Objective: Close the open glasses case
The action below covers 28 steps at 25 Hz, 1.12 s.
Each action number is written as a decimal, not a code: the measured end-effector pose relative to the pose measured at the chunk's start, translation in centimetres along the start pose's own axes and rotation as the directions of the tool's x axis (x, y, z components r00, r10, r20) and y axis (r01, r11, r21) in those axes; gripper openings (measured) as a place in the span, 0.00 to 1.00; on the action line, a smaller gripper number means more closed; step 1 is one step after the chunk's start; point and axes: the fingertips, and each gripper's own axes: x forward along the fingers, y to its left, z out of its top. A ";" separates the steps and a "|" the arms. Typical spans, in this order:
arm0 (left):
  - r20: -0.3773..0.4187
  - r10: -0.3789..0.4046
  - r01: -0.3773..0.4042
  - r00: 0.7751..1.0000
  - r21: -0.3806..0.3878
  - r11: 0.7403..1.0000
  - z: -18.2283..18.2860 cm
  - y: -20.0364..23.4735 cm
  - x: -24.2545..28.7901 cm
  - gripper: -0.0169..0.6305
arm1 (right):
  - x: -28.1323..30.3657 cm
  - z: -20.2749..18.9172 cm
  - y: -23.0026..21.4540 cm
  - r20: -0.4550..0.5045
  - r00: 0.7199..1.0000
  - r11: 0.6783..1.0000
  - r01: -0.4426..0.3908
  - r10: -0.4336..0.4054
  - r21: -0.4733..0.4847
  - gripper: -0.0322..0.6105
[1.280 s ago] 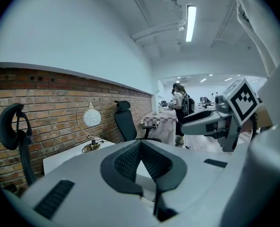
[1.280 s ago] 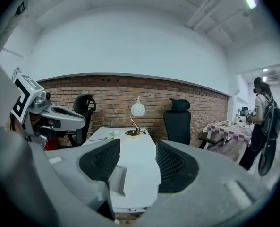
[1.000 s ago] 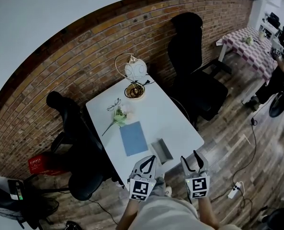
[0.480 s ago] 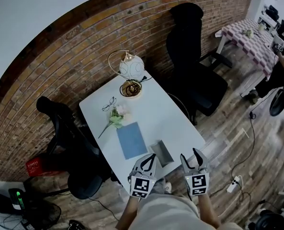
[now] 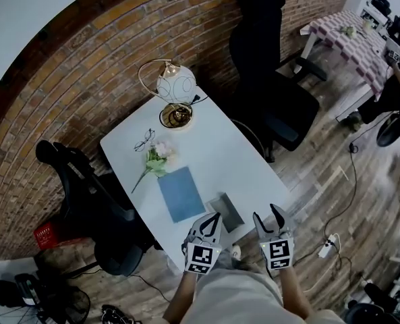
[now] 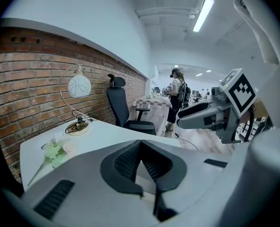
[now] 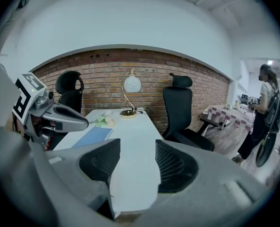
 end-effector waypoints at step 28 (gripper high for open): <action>-0.198 -0.139 0.120 0.970 -0.105 0.987 -7.0 -0.6 7.6 0.03 | 6.8 -7.0 -0.3 -0.190 0.982 1.000 0.007 -0.002 0.023 0.42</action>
